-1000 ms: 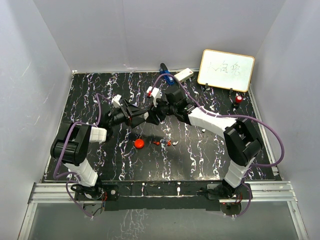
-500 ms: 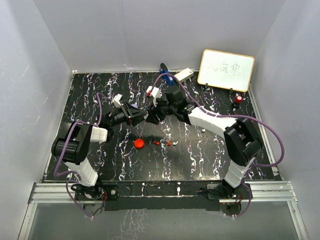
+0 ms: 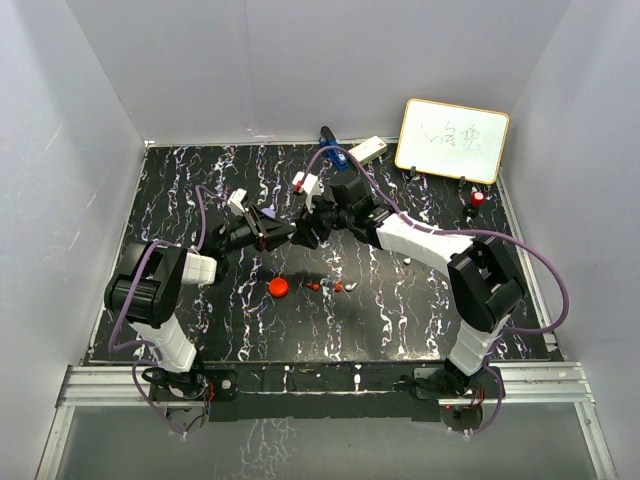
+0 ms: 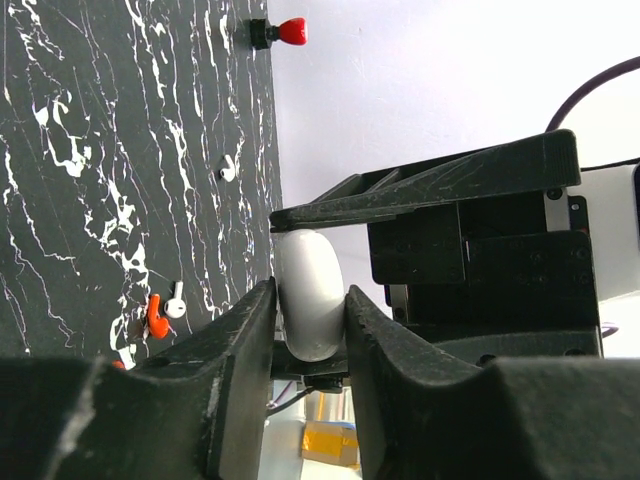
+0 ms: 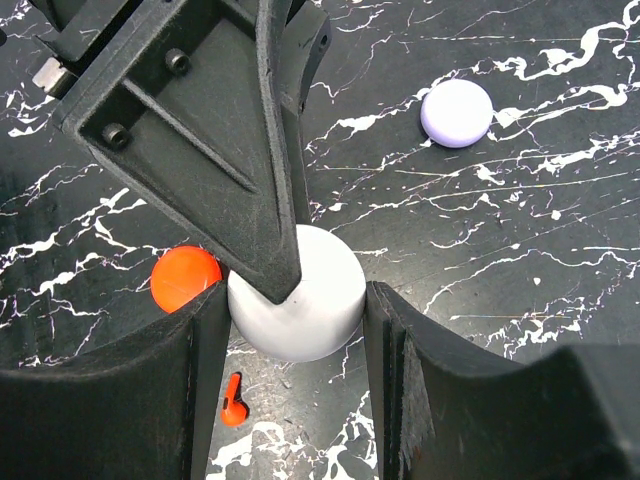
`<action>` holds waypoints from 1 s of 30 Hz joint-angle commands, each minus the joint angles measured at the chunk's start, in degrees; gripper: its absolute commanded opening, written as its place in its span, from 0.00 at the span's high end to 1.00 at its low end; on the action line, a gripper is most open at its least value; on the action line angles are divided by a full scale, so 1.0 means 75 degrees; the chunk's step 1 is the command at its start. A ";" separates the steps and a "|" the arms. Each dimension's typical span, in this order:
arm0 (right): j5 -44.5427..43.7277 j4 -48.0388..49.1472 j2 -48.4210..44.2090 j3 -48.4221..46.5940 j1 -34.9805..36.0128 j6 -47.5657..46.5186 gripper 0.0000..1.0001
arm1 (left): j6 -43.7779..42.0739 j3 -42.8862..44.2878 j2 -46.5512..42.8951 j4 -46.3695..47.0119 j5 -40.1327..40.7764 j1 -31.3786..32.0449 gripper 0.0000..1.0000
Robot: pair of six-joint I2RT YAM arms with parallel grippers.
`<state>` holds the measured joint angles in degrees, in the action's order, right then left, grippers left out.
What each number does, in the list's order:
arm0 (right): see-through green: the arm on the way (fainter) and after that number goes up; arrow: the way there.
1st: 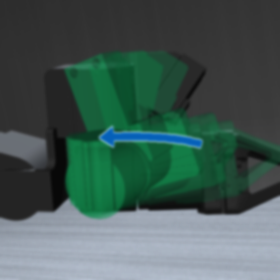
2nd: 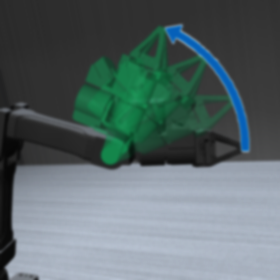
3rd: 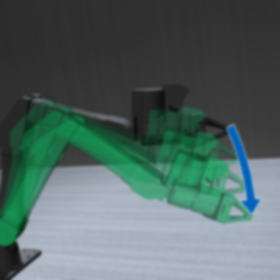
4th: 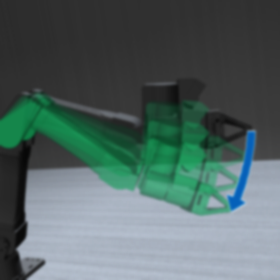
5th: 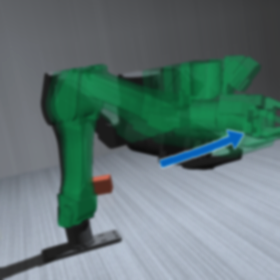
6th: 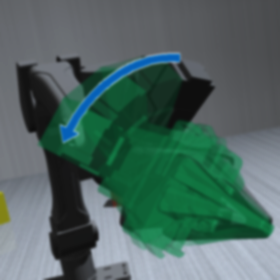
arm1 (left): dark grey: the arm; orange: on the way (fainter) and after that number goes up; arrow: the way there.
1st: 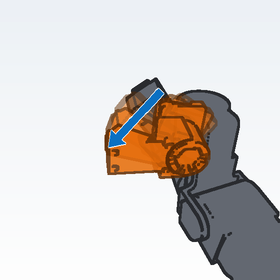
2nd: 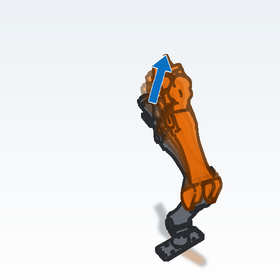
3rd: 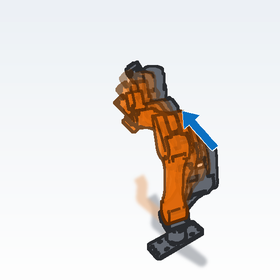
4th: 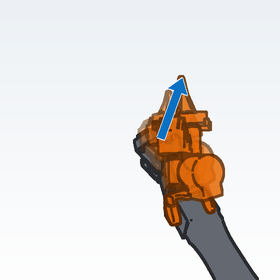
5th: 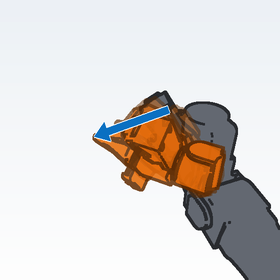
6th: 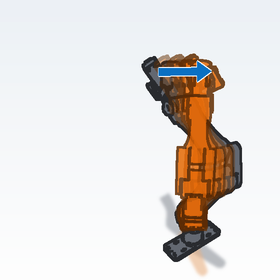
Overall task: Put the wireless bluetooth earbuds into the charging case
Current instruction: Pick up the charging case at the center of the board.
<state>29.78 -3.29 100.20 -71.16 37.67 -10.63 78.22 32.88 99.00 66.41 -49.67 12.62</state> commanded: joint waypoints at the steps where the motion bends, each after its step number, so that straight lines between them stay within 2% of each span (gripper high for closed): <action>1: 0.0124 0.0384 -0.0271 -0.0391 0.0011 -0.0104 1.00 | -0.0052 0.0080 -0.0039 0.0309 -0.0087 0.0051 0.72; 7: 0.0103 0.0380 -0.0303 -0.0341 0.0015 -0.0110 1.00 | -0.0034 0.0080 -0.0036 0.0306 -0.0057 0.0058 0.76; 19: 0.0072 0.0368 -0.0329 -0.0267 0.0014 -0.0141 1.00 | 0.0126 0.0080 -0.0048 0.0603 -0.0007 0.0052 0.65; 30: 0.0005 0.0357 -0.0364 -0.0199 0.0015 -0.0145 1.00 | 0.0128 0.0025 -0.0134 0.0586 0.0068 0.0056 0.66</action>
<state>29.76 -3.18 100.20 -71.16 37.67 -11.11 79.59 32.88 99.02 67.72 -49.08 12.78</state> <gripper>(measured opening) 0.489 0.344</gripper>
